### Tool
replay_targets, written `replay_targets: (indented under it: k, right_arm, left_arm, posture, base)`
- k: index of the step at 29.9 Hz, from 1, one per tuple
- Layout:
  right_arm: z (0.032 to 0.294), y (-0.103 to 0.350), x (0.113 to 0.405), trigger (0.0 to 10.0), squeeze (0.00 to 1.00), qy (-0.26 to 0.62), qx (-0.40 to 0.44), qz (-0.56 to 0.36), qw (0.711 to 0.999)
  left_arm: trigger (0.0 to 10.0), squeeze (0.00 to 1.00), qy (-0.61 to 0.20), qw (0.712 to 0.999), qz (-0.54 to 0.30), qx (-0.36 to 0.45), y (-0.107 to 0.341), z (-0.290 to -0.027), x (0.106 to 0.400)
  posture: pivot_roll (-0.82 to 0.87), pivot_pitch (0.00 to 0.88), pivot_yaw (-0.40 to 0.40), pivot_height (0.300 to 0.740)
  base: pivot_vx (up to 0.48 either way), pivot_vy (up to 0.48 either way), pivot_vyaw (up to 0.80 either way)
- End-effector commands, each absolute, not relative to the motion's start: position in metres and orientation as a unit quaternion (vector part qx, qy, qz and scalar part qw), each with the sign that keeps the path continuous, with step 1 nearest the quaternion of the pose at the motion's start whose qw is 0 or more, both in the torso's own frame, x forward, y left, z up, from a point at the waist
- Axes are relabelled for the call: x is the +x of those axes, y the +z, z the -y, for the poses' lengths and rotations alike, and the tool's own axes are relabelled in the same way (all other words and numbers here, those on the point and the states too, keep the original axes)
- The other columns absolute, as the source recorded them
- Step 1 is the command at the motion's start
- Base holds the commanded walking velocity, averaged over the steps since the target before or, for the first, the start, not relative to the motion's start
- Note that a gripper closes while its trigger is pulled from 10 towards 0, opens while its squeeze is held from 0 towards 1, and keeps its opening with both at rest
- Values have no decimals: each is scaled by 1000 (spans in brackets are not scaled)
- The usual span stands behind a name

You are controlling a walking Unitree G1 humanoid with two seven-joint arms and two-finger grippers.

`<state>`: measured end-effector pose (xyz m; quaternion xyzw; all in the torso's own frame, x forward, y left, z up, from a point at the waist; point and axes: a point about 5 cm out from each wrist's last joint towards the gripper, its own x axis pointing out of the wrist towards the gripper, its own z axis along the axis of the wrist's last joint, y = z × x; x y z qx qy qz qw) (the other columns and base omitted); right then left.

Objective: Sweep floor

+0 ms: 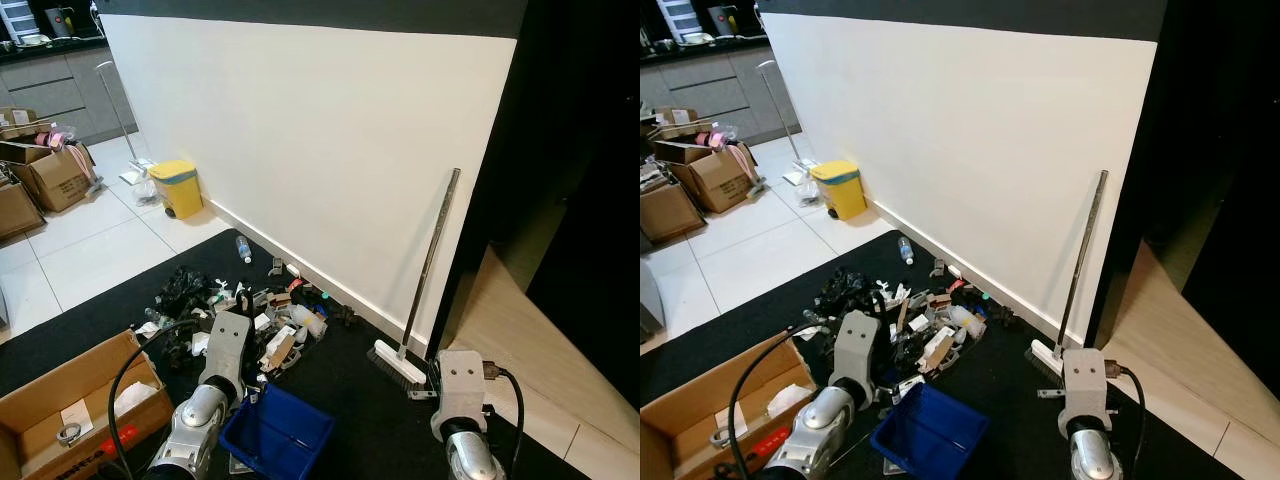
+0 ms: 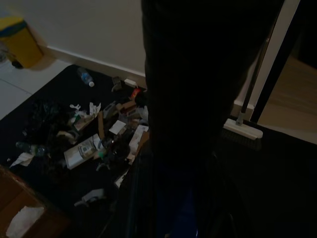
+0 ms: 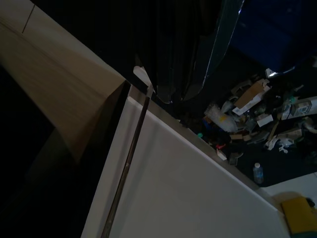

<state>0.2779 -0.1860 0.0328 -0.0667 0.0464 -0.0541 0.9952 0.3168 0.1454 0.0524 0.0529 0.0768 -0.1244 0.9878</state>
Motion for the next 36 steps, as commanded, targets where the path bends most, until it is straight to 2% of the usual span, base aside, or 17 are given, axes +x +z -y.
replay_targets:
  k: [1,9,12,36]
  right_arm:
    - [184,31,277,10000,0,-48,-67,-49,995]
    - [185,32,277,10000,0,-49,-68,-47,995]
    - [186,31,277,10000,0,-50,-68,-48,995]
    - [186,32,279,10000,0,-48,-71,-47,995]
  left_arm:
    - [10000,0,-125,989,-49,59,60,-143,319]
    - [10000,0,-118,992,-31,44,68,-145,322]
    - [10000,0,-117,992,-20,40,72,-146,323]
    - [10000,0,-130,991,3,38,81,-140,326]
  posture:
    - [-40,78,67,740]
    - [-41,73,67,740]
    - [-40,71,66,740]
    - [-45,66,66,740]
  base:
    - [0,0,0]
    - [0,0,0]
    - [329,0,0]
    - [480,0,0]
